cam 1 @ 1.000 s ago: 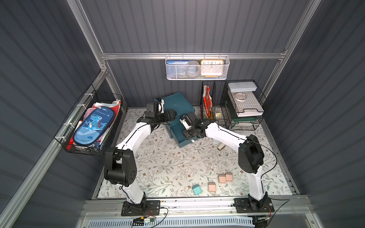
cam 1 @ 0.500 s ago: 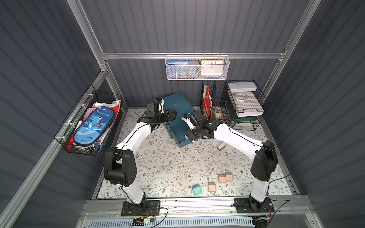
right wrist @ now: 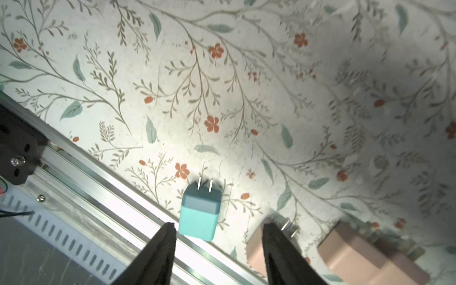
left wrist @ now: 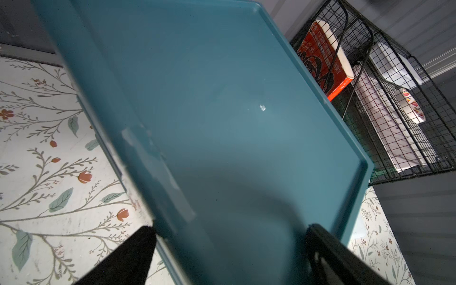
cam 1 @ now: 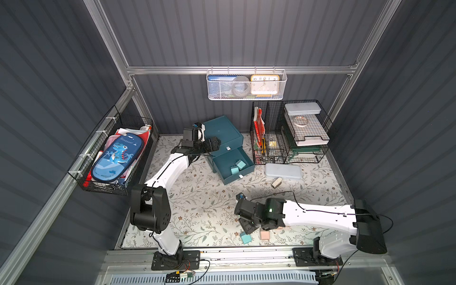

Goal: Place the plugs into the drawer by color
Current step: Pick up the plug from the center of the board.

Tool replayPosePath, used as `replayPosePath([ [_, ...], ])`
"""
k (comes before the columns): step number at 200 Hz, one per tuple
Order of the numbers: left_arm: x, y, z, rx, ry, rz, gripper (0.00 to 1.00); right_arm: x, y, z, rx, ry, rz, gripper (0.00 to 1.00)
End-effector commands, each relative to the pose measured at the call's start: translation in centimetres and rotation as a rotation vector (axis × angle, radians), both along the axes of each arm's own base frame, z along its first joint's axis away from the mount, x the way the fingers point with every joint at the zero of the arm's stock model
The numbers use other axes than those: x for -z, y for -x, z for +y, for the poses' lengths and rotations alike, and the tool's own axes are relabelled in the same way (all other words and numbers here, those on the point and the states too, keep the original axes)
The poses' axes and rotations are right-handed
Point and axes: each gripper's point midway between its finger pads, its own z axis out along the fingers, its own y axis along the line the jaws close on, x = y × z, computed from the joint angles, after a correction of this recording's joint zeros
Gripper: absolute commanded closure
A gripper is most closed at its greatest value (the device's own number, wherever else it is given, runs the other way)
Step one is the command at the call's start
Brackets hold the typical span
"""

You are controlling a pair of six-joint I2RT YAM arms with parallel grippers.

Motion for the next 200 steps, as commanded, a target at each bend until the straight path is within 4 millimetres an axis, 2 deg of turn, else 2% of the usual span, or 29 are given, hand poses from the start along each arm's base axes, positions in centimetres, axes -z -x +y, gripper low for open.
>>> replayPosePath([
  [1, 4.7, 1.4, 0.2, 0.007, -0.079, 0.128, 0.01, 0.9, 1.6, -0.1, 0.103, -0.032, 0.04, 0.36],
  [20, 4.7, 1.4, 0.3, 0.006, -0.084, 0.127, 0.01, 2.4, 2.4, -0.1, 0.103, -0.008, 0.062, 0.33],
  [25, 4.6, 1.4, 0.3, 0.006, -0.084, 0.126, 0.01, 2.7, 3.4, 0.2, 0.072, 0.0, 0.063, 0.33],
  [58, 4.8, 1.5, 0.3, 0.005, -0.087, 0.129, 0.01, 4.4, 4.2, 1.0, 0.035, 0.02, 0.09, 0.3],
  [154, 5.2, 1.4, 0.3, 0.005, -0.095, 0.136, 0.01, 6.8, 3.7, 0.3, 0.075, 0.09, 0.099, 0.29],
  [200, 5.3, 1.5, 0.4, 0.005, -0.098, 0.14, 0.01, 7.9, 3.5, 0.2, 0.076, 0.09, 0.119, 0.36],
])
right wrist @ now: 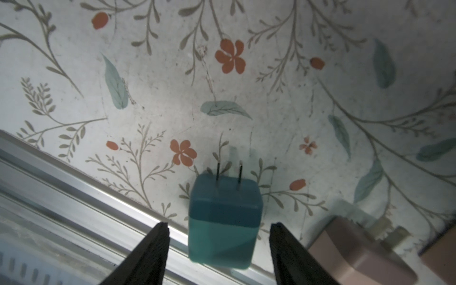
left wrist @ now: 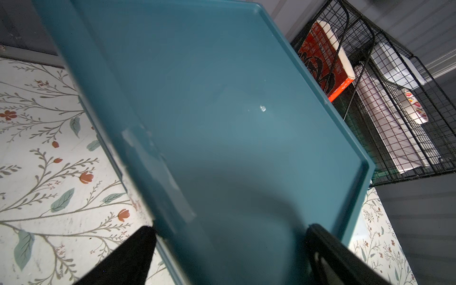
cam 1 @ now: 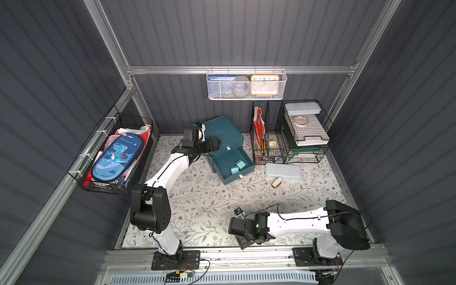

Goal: Place the plugs into the drawer by color
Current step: Pick up the plug from the center of the board.

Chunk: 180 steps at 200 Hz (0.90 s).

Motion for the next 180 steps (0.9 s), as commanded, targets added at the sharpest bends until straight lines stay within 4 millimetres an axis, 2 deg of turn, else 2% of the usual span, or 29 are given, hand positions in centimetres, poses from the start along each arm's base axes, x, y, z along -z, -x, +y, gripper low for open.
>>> replayPosePath([
  [1, 5.3, 1.6, 0.4, 0.01, -0.09, 0.144, 0.01, 1.1, 0.1, -0.7, 0.0, 0.024, 0.012, 0.36],
  [14, 5.4, 1.5, 0.4, 0.009, -0.091, 0.145, 0.01, 1.3, 0.1, -0.8, -0.004, 0.027, 0.014, 0.38],
  [16, 5.4, 1.5, 0.4, 0.009, -0.09, 0.145, 0.01, 1.3, -0.5, -1.0, 0.019, 0.027, 0.014, 0.38],
  [22, 5.5, 1.5, 0.3, 0.01, -0.09, 0.147, 0.01, 1.4, -0.8, -1.1, 0.027, 0.029, 0.016, 0.4],
  [75, 5.6, 1.2, 0.4, 0.004, -0.091, 0.145, 0.01, 1.9, -1.1, -1.4, 0.038, 0.043, 0.024, 0.48],
  [120, 5.7, 1.1, 0.4, 0.004, -0.091, 0.147, 0.01, 0.8, -2.0, -1.3, 0.026, 0.053, -0.008, 0.53],
  [155, 7.0, 1.5, 0.3, 0.017, -0.106, 0.188, 0.01, -0.2, -3.5, -1.5, 0.034, 0.039, -0.034, 0.54],
  [180, 6.9, 1.5, 0.4, 0.018, -0.105, 0.186, 0.01, -1.2, -4.9, -1.1, 0.027, 0.019, -0.048, 0.55],
])
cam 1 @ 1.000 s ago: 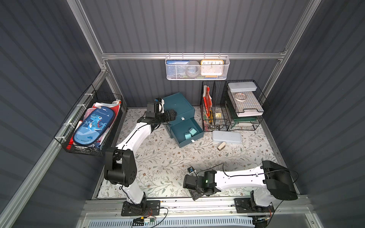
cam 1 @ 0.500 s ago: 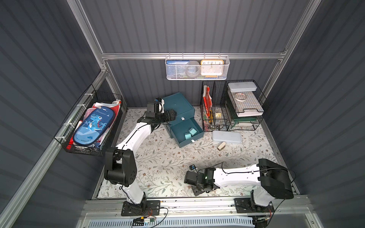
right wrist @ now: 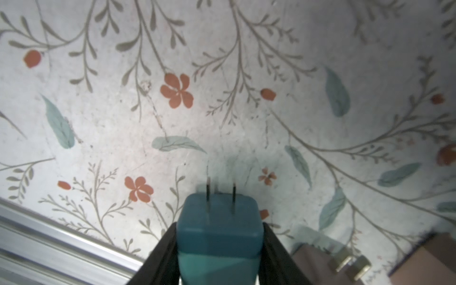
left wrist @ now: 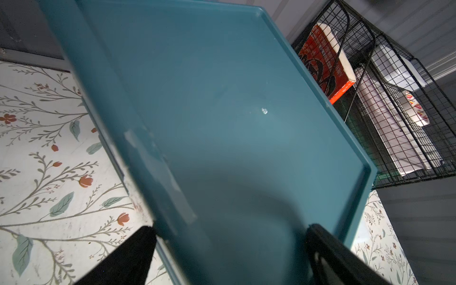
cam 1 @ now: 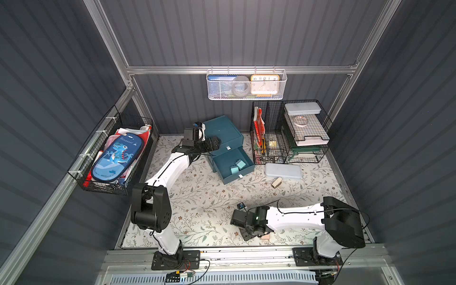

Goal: Place the plugs into the drawer by color
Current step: Pick up the plug from the center of the board, then place the plug in the drawer.

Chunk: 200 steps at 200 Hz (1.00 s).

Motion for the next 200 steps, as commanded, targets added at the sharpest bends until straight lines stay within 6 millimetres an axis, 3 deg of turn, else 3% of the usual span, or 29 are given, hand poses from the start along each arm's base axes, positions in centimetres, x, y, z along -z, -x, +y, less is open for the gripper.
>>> replayPosePath([
  [1, 6.9, 1.9, 0.4, 0.019, -0.105, 0.191, 0.01, -1.9, -1.7, 0.4, -0.02, -0.018, -0.043, 0.55],
  [57, 6.5, 1.9, 0.5, 0.015, -0.108, 0.182, 0.01, -5.4, -5.3, 0.8, -0.01, -0.071, -0.103, 0.55],
  [129, 7.2, 1.8, 0.4, 0.016, -0.098, 0.197, 0.01, -12.1, -10.1, 1.2, -0.013, -0.166, -0.2, 0.56],
  [175, 7.0, 1.8, 0.5, 0.012, -0.102, 0.197, 0.01, -17.5, -15.4, 2.4, -0.034, -0.244, -0.362, 0.56],
  [200, 6.8, 1.9, 0.4, 0.018, -0.099, 0.195, 0.01, -19.1, -18.4, 3.9, -0.071, -0.25, -0.439, 0.56],
])
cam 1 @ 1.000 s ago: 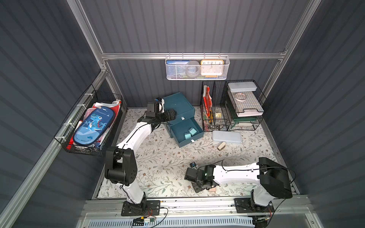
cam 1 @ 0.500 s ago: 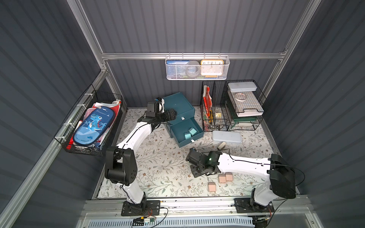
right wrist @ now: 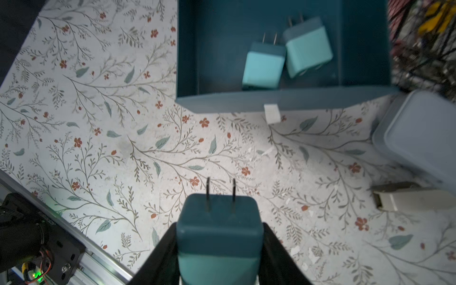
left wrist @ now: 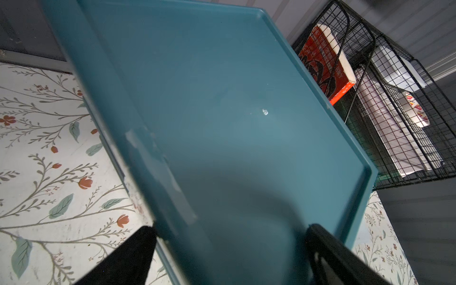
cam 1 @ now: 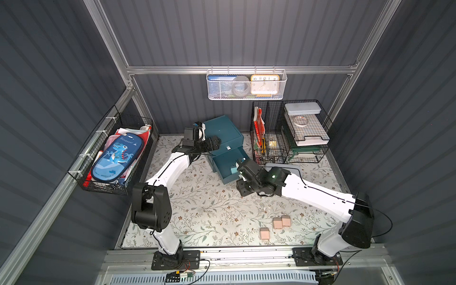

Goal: Place the plugs into the drawer by color
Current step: Place the plug in the drawer.

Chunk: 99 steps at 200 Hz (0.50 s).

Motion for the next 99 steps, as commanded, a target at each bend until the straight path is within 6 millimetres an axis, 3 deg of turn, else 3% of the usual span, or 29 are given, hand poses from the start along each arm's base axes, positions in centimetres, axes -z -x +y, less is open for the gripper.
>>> replayPosePath([
  [1, 6.8, 2.0, 0.4, 0.018, -0.1, 0.197, 0.01, -1.7, -3.1, 1.3, -0.046, 0.017, -0.109, 0.56],
  [52, 6.7, 2.1, 0.3, 0.024, -0.094, 0.197, 0.01, -3.4, -8.6, 5.7, -0.095, -0.012, -0.254, 0.55],
  [99, 6.6, 2.0, 0.2, 0.026, -0.087, 0.197, 0.01, -1.4, -10.7, 7.5, -0.115, -0.004, -0.307, 0.54],
])
